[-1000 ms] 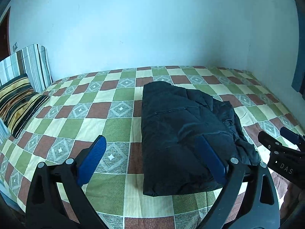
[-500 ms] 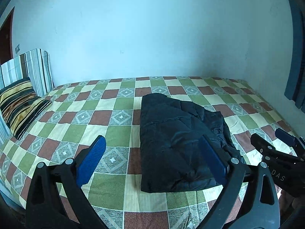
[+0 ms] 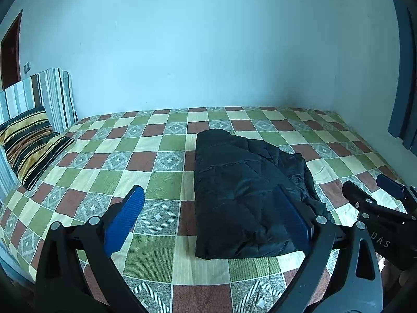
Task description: Fold large clothes
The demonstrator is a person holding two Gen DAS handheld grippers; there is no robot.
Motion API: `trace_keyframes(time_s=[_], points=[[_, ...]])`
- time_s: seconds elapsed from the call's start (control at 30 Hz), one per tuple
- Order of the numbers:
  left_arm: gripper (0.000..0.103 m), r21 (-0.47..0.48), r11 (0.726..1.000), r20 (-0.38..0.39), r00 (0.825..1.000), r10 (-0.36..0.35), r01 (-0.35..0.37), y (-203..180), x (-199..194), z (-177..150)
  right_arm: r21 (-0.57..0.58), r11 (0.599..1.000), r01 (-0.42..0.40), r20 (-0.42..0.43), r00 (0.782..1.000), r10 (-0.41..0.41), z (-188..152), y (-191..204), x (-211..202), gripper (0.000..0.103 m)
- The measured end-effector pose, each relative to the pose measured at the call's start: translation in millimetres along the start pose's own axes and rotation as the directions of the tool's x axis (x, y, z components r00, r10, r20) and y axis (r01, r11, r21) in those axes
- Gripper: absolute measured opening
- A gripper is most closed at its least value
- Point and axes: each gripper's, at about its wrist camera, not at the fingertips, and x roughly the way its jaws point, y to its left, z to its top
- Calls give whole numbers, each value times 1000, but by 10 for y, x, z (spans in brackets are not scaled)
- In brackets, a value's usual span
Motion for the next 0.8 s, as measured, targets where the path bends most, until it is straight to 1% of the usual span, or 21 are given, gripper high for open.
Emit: trace_keyframes(time_s=[0.8], points=[[98,-2,1000,-11,1000,13,-13,32,-13,-31,-1,1000,-3,-2,1000,3,-3,36,-34,82]])
